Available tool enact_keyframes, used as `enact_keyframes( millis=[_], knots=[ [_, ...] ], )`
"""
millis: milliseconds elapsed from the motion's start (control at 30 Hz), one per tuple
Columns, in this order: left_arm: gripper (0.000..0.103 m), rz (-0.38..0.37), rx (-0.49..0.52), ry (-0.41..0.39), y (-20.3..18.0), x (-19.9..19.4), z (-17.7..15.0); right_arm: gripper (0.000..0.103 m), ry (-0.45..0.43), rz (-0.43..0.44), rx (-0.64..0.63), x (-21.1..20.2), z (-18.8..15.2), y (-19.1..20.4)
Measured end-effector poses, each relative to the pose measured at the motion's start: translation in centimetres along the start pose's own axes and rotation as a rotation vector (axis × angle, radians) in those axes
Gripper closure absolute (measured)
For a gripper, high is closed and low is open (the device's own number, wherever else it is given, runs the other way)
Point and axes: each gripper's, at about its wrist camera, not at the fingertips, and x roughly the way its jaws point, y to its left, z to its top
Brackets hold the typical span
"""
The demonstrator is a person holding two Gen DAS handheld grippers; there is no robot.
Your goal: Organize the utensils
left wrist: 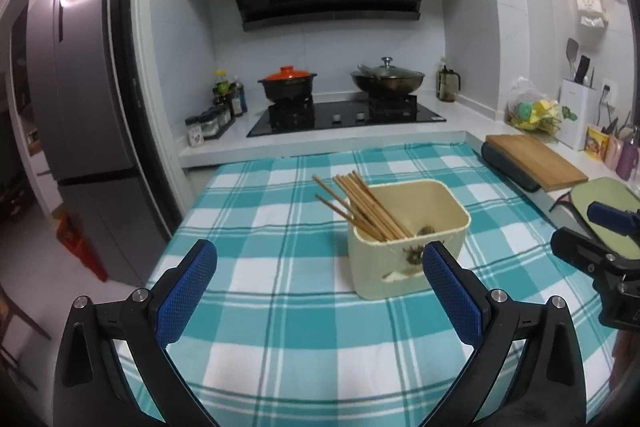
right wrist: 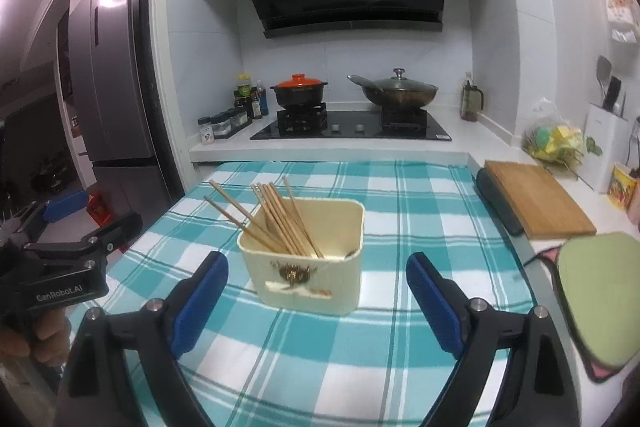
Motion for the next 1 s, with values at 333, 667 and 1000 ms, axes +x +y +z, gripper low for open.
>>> enact_keyframes(
  millis=[333,667,1000],
  knots=[
    [0.0,-0.029,-0.021,0.11,-0.8,-2.9,-3.1,0.001,-0.008,-0.082,-0.002,-5.0,-2.1,0.8],
    [0.0,-0.056,-0.036,0.134,-0.4,-4.7,-3.4,0.0,0.005,-0.082,-0.019,-6.2,-2.7,2.6],
    [0.0,-0.057,-0.075,0.147,0.4,-4.3,-3.1,0.0,0.042,-0.117,-0.038,-6.1,-3.2,3.6]
  ],
)
